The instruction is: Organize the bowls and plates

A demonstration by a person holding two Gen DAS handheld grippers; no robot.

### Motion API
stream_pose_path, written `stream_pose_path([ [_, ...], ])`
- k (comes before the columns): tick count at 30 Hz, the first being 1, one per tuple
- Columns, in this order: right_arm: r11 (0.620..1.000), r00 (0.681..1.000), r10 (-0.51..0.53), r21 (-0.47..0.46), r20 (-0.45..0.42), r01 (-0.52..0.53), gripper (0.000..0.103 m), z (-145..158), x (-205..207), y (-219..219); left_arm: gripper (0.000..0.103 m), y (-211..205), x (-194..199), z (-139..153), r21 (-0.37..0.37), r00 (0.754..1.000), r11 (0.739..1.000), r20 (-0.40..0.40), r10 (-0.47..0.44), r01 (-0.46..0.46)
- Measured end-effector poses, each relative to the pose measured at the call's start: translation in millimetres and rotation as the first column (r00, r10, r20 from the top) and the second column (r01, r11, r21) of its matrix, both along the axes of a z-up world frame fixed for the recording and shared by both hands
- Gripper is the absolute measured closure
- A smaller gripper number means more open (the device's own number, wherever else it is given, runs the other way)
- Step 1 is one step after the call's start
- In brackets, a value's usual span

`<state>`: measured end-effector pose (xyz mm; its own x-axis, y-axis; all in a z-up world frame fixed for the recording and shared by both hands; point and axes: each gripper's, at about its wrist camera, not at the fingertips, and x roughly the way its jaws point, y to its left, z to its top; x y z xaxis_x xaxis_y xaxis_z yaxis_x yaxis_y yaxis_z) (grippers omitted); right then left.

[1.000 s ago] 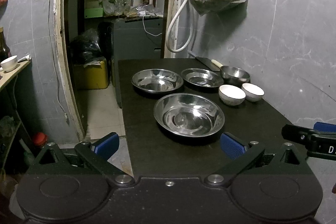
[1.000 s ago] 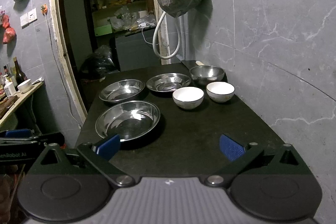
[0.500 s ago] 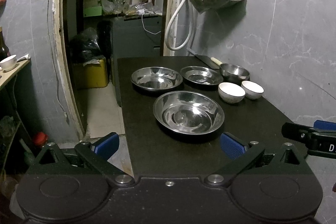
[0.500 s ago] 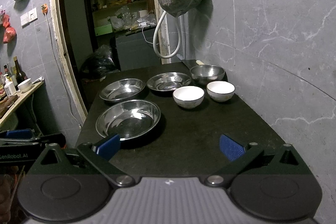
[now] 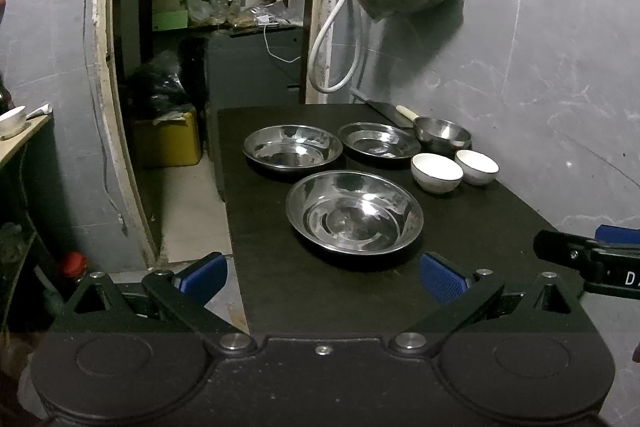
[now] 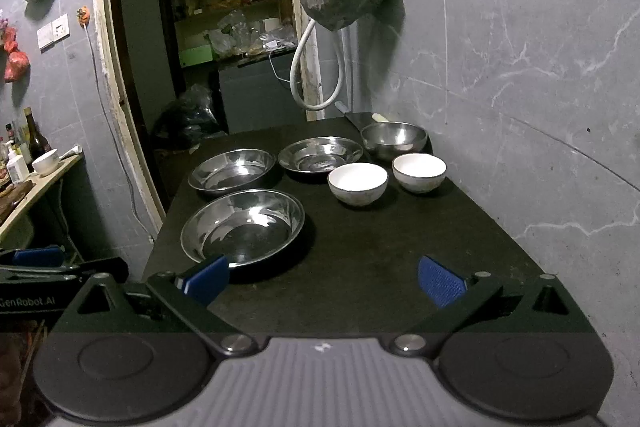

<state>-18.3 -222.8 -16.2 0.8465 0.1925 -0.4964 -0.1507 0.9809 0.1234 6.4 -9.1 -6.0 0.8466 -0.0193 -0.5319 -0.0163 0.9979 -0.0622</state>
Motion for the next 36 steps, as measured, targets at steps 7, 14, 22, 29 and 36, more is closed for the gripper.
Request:
stream_pose_path([
  [7, 1.000, 1.000, -0.002, 0.000, -0.004, 0.002, 0.000, -0.8, -1.8, -1.3, 0.001, -1.3, 2.1, -1.4, 0.000, 1.000, 1.000, -0.005, -0.004, 0.004],
  [14, 1.000, 1.000, -0.008, -0.003, -0.020, 0.008, 0.000, -4.4, 8.7, -3.5, 0.001, -1.5, 9.0, -3.0, -0.001, 1.000, 1.000, -0.019, -0.018, 0.018],
  [22, 1.000, 0.999, -0.012, -0.006, -0.042, 0.012, 0.000, -8.1, 20.2, -4.3, 0.001, -1.7, 17.9, -7.2, -0.003, 0.999, 1.000, -0.042, -0.019, 0.019],
  [29, 1.000, 0.998, -0.007, -0.015, -0.062, 0.006, 0.000, -12.6, 28.2, -3.5, 0.001, -3.4, 30.2, -13.7, -0.009, 0.997, 1.000, -0.073, -0.021, 0.021],
  [36, 1.000, 0.995, 0.003, -0.016, -0.097, -0.004, 0.000, -19.4, 43.5, -4.8, 0.001, -7.2, 44.6, -20.0, -0.005, 0.993, 1.000, -0.112, -0.025, 0.024],
])
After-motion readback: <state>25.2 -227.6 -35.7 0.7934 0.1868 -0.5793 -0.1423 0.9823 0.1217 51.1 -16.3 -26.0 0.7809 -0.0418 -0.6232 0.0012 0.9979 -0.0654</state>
